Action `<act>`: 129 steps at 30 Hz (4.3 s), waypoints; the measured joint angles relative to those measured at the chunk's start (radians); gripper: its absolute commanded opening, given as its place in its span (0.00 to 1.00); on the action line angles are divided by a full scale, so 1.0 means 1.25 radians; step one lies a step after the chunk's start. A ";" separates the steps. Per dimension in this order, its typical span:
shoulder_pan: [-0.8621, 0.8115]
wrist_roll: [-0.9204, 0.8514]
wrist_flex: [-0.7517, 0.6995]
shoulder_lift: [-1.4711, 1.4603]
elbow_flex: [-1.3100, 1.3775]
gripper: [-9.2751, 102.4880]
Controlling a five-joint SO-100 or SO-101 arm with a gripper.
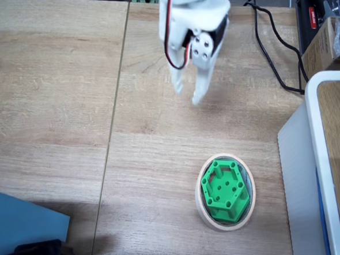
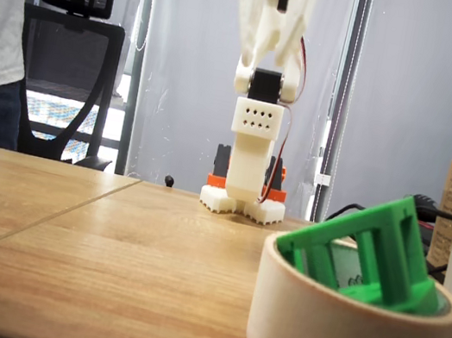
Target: Grasp a component and put it in the bin.
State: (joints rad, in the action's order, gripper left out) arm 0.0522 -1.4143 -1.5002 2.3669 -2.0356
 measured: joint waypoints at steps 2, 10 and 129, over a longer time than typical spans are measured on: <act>-0.022 -0.054 0.000 0.059 -0.049 0.19; -0.119 -0.242 0.000 0.268 -0.244 0.19; -0.475 -0.352 0.144 0.801 -0.956 0.11</act>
State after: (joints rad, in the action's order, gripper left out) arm -0.5415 -1.8546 -1.3208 3.3686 -3.2306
